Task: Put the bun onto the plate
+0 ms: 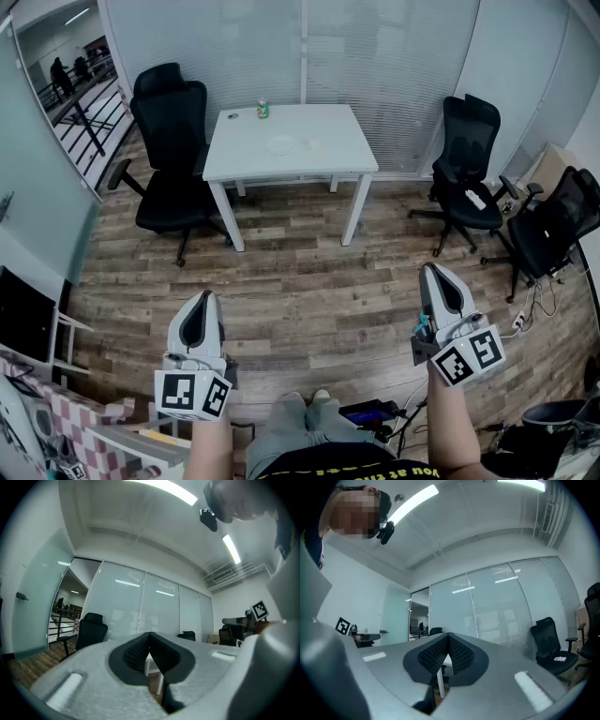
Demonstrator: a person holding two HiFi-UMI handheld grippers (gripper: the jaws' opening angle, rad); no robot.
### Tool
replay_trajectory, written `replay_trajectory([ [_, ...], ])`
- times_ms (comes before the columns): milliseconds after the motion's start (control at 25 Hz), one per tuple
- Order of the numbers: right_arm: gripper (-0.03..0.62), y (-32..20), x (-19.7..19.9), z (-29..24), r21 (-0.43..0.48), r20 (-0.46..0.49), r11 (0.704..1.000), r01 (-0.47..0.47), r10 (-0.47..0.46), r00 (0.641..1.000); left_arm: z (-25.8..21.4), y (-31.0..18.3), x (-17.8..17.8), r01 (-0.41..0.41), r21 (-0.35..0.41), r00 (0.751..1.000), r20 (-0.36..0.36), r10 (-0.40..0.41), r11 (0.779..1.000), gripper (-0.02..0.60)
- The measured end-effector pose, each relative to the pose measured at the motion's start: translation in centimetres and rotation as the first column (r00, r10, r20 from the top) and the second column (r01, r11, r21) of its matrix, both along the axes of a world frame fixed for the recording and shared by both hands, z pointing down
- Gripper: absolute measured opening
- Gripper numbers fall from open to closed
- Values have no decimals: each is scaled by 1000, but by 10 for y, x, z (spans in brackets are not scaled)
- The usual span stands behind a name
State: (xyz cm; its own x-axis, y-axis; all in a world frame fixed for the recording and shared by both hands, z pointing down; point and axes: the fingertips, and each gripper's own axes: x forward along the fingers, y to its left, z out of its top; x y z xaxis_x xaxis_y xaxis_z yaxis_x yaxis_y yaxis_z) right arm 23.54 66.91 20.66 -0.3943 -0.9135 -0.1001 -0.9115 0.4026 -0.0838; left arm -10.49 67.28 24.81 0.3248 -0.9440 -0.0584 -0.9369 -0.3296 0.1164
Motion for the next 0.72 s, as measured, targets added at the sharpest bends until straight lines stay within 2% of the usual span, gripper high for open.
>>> replay_trajectory([
  [280, 4, -3, -2, -7, 17, -15, 1000, 12, -12, 1000, -12, -1, 7, 0, 37, 1000, 14, 0, 999, 0],
  [720, 5, -7, 14, -12, 34, 24, 999, 38, -39, 999, -10, -11, 19, 20, 16, 1000, 8, -20, 1000, 0],
])
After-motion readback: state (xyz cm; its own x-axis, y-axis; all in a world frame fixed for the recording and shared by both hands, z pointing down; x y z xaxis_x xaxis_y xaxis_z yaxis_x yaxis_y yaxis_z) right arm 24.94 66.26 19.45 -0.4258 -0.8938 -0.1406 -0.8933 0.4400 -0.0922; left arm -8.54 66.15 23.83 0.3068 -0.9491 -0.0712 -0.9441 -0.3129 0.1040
